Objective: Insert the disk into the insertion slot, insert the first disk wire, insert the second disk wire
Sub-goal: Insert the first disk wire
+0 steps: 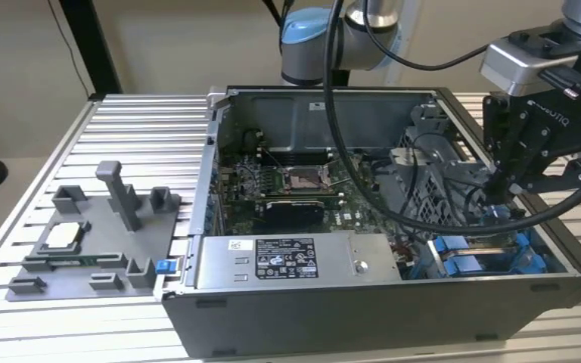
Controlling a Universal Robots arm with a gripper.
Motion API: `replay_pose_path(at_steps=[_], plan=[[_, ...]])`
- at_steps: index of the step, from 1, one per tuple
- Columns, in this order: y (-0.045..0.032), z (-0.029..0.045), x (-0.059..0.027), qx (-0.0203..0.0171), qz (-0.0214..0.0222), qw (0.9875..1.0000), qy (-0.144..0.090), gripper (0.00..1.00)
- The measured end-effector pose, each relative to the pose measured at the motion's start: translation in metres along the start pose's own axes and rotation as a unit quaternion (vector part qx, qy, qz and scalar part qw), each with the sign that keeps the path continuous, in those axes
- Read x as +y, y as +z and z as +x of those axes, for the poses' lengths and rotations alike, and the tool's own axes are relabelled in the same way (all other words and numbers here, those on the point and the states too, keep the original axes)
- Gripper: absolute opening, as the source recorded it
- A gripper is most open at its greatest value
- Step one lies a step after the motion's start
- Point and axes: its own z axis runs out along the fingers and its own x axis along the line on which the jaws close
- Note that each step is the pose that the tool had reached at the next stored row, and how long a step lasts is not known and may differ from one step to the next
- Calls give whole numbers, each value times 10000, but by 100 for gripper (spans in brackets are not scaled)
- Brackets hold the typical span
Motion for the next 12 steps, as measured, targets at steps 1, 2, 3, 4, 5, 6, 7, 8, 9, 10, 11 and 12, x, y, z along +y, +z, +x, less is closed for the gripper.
replay_pose_path(at_steps=[1,2,3,4,5,6,7,8,9,10,11,12], plan=[[3,15,-17,0,-1,10000,0,0],[8,34,-29,0,-1,10000,0,0],[13,47,-30,0,-1,10000,2,0],[17,61,-28,0,-1,10000,8,0],[21,73,-26,0,0,10000,14,0],[24,86,-25,1,0,10000,20,0],[28,100,-25,1,0,10000,25,0],[33,115,-23,1,0,10000,30,0],[38,126,-21,1,0,10000,36,0],[45,135,-20,1,0,10000,45,0],[54,140,-19,1,1,10000,59,0],[61,145,-18,2,1,10000,75,0]])
